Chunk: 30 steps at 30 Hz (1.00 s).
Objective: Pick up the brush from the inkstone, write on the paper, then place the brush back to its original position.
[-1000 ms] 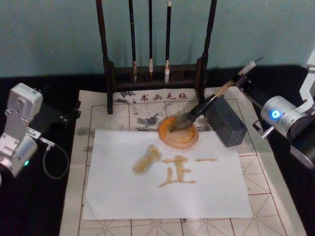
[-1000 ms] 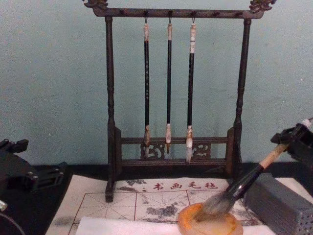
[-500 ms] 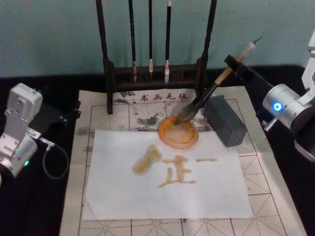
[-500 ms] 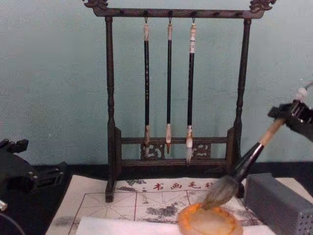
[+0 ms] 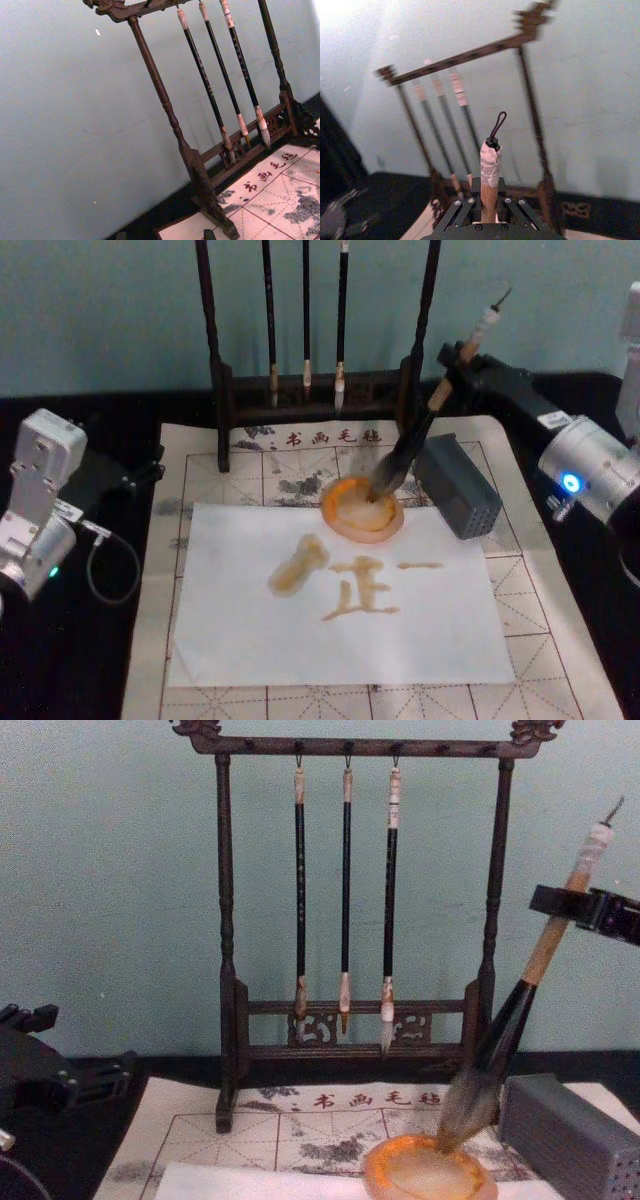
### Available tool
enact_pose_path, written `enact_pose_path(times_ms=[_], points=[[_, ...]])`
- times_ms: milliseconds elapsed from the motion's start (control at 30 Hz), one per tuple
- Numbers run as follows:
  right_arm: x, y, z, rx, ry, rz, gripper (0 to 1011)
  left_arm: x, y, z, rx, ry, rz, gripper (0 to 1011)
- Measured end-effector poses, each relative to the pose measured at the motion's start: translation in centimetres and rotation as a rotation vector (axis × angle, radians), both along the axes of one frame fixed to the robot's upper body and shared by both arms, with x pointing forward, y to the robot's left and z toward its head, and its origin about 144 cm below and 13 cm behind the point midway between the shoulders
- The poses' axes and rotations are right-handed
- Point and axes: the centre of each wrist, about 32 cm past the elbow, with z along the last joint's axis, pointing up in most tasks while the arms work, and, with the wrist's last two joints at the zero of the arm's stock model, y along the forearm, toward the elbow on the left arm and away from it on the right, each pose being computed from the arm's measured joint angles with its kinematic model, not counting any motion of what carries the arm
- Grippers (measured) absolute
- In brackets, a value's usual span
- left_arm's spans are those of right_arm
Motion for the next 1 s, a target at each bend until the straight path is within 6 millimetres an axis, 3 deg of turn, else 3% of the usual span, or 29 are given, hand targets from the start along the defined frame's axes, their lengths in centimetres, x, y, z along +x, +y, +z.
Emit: enact_pose_path(times_ms=[467,1000], points=[[-5.6,0.5,0.3,-0.189,-0.197,0.146,181,0.0,0.0,0.0,0.000,0.000,0.000,1001],[-5.9,-1.0,-0.2,-0.258,-0.237,0.187,181,0.0,0.0,0.0,0.000,0.000,0.000,1001]])
